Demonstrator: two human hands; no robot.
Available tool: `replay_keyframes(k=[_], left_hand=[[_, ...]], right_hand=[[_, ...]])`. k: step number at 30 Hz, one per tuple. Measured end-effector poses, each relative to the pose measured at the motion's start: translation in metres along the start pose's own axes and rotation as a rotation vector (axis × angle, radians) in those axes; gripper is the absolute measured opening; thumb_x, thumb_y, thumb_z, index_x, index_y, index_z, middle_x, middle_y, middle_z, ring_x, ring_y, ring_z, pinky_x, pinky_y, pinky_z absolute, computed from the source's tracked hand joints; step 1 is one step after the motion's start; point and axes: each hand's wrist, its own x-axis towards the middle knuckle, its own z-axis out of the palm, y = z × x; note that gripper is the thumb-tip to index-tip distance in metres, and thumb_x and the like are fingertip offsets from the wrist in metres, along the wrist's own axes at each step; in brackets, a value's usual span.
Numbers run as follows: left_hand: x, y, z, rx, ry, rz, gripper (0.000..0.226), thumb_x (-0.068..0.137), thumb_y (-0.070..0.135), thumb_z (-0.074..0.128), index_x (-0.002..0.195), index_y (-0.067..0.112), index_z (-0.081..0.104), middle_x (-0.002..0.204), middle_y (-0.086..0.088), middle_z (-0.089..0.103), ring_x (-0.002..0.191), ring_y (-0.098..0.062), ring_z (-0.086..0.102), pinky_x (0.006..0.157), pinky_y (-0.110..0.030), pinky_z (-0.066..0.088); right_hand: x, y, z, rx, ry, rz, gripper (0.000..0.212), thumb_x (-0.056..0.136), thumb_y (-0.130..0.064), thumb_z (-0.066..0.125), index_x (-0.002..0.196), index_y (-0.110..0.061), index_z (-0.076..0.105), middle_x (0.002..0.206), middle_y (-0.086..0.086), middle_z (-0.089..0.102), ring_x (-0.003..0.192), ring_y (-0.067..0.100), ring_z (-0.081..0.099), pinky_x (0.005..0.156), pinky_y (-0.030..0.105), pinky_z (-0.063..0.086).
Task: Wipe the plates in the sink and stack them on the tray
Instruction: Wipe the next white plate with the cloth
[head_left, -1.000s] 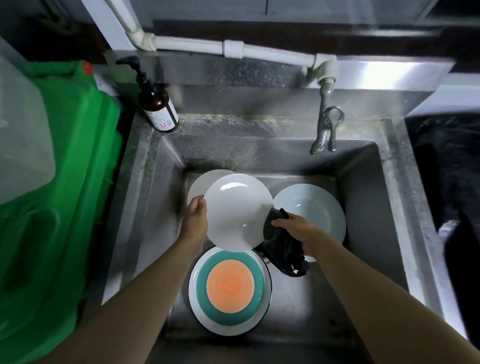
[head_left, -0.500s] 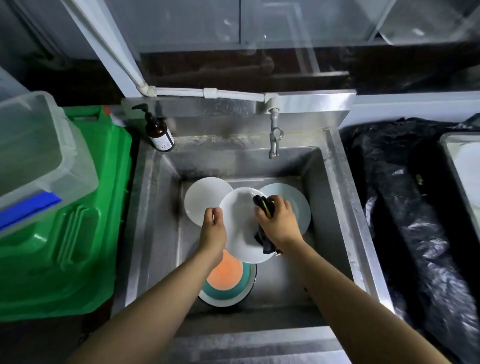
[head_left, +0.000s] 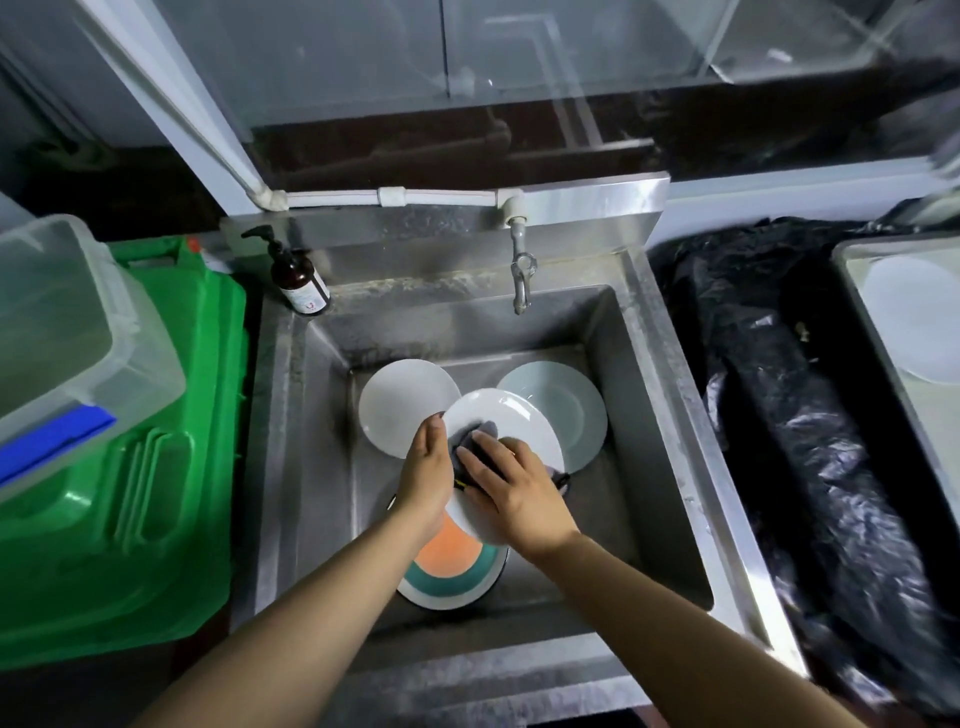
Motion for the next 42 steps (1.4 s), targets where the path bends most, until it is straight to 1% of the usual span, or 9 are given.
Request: replay_keyframes(k=[2,9,13,17,23,29,33,38,42], left_hand=[[-0.001,-0.002,-0.004,0.021,0.006,-0.010,0.034,0.107,0.046,0.036,0.124,0.034,0.062,0.117,0.001,0.070,0.110,-0.022,0.064,0.102,-0.046,0.051],[0.002,-0.006,-0.011,0.053,0.038,0.042,0.027,0.108,0.045,0.036,0.116,0.037,0.060,0.114,0.010,0.069,0.109,-0.017,0.061,0.095,-0.038,0.049],[0.004,-0.001,-0.005,0.096,0.032,0.048,0.026,0.109,0.043,0.034,0.103,0.042,0.059,0.110,0.003,0.068,0.103,-0.019,0.062,0.092,-0.038,0.050],[0.004,-0.002,-0.006,0.071,0.042,0.040,0.029,0.110,0.041,0.035,0.117,0.033,0.061,0.114,0.003,0.069,0.105,-0.018,0.063,0.091,-0.037,0.051],[-0.005,-0.003,-0.004,0.076,0.054,0.022,0.018,0.110,0.041,0.034,0.115,0.043,0.051,0.105,0.029,0.058,0.096,0.009,0.054,0.087,-0.027,0.039],[0.001,0.008,0.004,0.029,0.077,0.018,0.032,0.109,0.042,0.036,0.132,0.033,0.057,0.131,0.000,0.063,0.117,-0.022,0.059,0.102,-0.038,0.046],[-0.002,0.014,-0.002,0.014,0.074,0.057,0.025,0.111,0.036,0.034,0.125,0.035,0.055,0.124,0.005,0.062,0.111,-0.016,0.057,0.092,-0.028,0.042],[-0.008,0.018,-0.007,-0.025,0.115,0.074,0.028,0.111,0.036,0.035,0.129,0.033,0.056,0.119,0.014,0.063,0.111,-0.011,0.058,0.094,-0.029,0.045],[-0.003,0.028,-0.004,-0.058,0.157,0.110,0.022,0.110,0.034,0.037,0.119,0.038,0.057,0.114,0.018,0.066,0.105,-0.007,0.062,0.097,-0.031,0.046]], right_hand=[[0.014,0.010,-0.001,-0.015,-0.035,-0.019,0.039,0.097,-0.022,0.060,0.136,-0.017,0.059,0.142,0.011,0.053,0.109,0.036,0.055,0.092,0.046,0.048],[0.037,0.034,0.005,-0.002,0.001,0.345,0.037,0.091,-0.017,0.065,0.127,-0.018,0.064,0.141,0.008,0.054,0.101,0.038,0.053,0.083,0.048,0.050],[0.022,0.004,0.015,0.097,0.035,0.170,0.039,0.094,-0.018,0.065,0.132,-0.012,0.063,0.140,0.011,0.055,0.108,0.036,0.055,0.098,0.043,0.047],[0.031,0.012,0.014,0.118,0.026,0.052,0.037,0.096,-0.021,0.067,0.132,-0.016,0.064,0.140,0.008,0.056,0.107,0.033,0.054,0.098,0.038,0.046],[0.043,0.047,0.011,0.072,0.015,0.400,0.033,0.093,-0.018,0.067,0.126,-0.016,0.066,0.140,0.004,0.055,0.101,0.035,0.051,0.088,0.044,0.049],[0.020,-0.002,0.009,0.184,0.028,0.132,0.035,0.097,-0.028,0.061,0.127,-0.013,0.066,0.136,0.008,0.059,0.106,0.032,0.056,0.097,0.039,0.048],[0.019,0.011,0.003,0.141,0.017,0.033,0.033,0.097,-0.028,0.062,0.128,-0.016,0.066,0.137,0.007,0.057,0.104,0.033,0.056,0.096,0.040,0.048],[0.036,0.048,-0.004,0.091,0.022,0.357,0.034,0.090,-0.017,0.070,0.124,-0.015,0.067,0.138,0.004,0.056,0.099,0.035,0.052,0.087,0.047,0.052],[0.033,0.011,-0.010,0.163,0.056,0.225,0.034,0.093,-0.024,0.067,0.127,-0.018,0.065,0.139,0.001,0.056,0.103,0.032,0.053,0.093,0.041,0.049]])
